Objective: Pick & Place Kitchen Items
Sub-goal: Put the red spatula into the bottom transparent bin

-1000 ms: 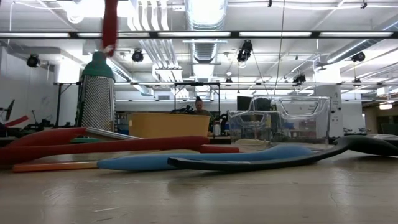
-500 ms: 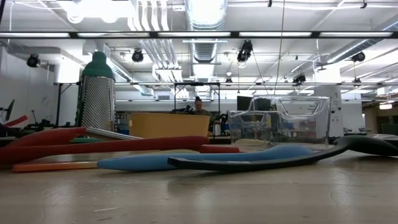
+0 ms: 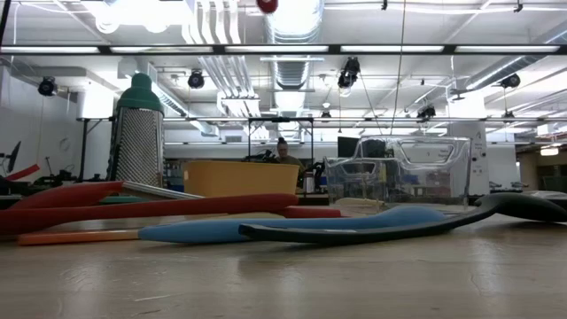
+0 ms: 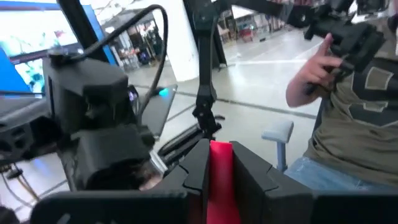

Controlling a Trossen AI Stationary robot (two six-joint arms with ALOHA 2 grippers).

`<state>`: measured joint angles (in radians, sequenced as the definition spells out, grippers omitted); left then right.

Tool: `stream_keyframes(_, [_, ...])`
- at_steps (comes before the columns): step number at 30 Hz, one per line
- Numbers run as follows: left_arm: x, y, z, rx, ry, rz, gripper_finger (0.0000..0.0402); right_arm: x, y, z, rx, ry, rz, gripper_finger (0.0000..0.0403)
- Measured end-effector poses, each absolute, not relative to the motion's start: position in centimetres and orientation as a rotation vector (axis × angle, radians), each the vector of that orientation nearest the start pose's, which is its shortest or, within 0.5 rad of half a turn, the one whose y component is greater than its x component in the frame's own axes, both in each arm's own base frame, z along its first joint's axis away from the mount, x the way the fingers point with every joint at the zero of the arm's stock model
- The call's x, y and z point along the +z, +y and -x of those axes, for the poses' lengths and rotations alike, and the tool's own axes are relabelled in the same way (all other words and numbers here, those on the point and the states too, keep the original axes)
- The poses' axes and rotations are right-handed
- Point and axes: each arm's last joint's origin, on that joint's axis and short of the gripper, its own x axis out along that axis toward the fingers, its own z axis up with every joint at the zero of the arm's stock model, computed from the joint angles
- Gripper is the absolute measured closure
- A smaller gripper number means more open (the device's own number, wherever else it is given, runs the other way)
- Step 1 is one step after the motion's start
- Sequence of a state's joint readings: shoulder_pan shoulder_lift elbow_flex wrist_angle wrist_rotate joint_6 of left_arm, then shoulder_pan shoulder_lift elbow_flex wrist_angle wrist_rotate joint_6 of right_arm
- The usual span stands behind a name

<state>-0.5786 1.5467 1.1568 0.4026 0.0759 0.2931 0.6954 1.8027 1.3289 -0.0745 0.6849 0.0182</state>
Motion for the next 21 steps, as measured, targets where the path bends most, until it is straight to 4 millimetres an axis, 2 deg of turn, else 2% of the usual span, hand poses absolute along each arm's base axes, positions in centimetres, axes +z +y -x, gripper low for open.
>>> stream_keyframes(5, [33.2, -19.8, -30.0, -0.659, -0.120, -0.281, 0.0354, 25.9, 23.9, -32.8, 0.009, 0.381, 0.350, 0.0192])
stream_keyframes(10, [33.5, -19.7, -30.1, -0.647, -0.163, -0.296, 0.0354, 26.0, 23.3, -33.4, 0.033, 0.366, 0.335, 0.0182])
stream_keyframes(16, [33.4, -19.5, -30.3, -0.641, -0.155, -0.298, 0.0354, 26.0, 22.9, -33.8, 0.042, 0.361, 0.323, 0.0200])
stream_keyframes(21, [33.4, -19.5, -30.3, -0.640, -0.154, -0.298, 0.0354, 26.0, 22.9, -33.8, 0.064, 0.364, 0.325, 0.0237])
